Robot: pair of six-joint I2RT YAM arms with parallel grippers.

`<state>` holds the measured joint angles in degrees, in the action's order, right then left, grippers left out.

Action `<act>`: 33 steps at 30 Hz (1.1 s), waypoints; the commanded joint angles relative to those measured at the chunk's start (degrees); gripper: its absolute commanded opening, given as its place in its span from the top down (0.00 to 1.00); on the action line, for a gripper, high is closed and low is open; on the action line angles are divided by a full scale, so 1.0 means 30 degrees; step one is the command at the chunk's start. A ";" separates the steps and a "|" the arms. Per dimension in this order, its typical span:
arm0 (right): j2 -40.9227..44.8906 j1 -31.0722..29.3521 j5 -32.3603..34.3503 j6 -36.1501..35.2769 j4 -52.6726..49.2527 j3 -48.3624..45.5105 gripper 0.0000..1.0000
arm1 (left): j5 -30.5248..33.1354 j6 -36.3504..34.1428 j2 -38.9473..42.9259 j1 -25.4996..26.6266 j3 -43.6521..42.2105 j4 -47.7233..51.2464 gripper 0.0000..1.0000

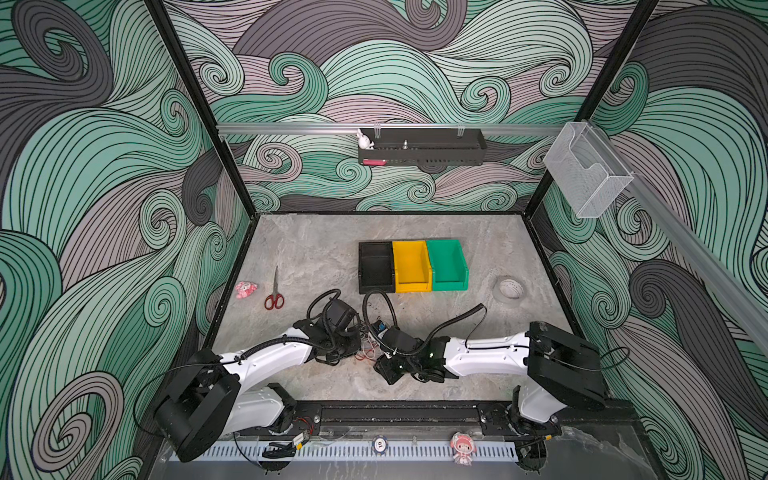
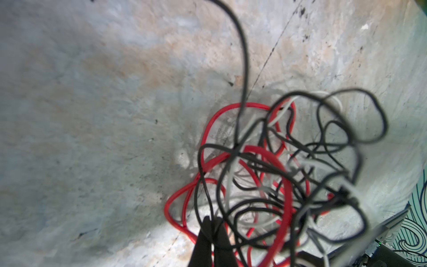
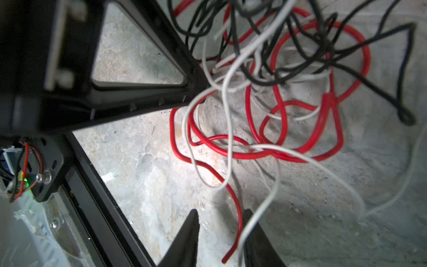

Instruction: Untangle the cables

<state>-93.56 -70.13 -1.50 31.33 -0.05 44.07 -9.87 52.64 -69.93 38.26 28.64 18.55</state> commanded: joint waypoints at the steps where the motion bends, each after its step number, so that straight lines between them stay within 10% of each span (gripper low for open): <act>1: 0.0307 0.0156 0.0665 -0.0604 -0.0435 0.0443 0.74 | 0.0280 0.0179 0.0244 -0.0156 -0.0142 0.0057 0.94; 22: 0.0453 0.1919 -0.0879 -0.1300 -0.0459 0.0504 0.70 | 0.0133 0.0089 0.0759 -0.0156 -0.0437 -0.0029 0.94; 33: 0.1979 0.2302 0.0962 -0.1478 -0.1671 -0.0228 1.00 | 0.0372 -0.0061 0.1085 -0.0180 -0.0353 0.0442 0.94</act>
<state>-91.26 -64.18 -2.22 27.59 -2.39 44.25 -9.82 52.60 -67.99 38.26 27.55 18.44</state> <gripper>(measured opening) 0.050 0.060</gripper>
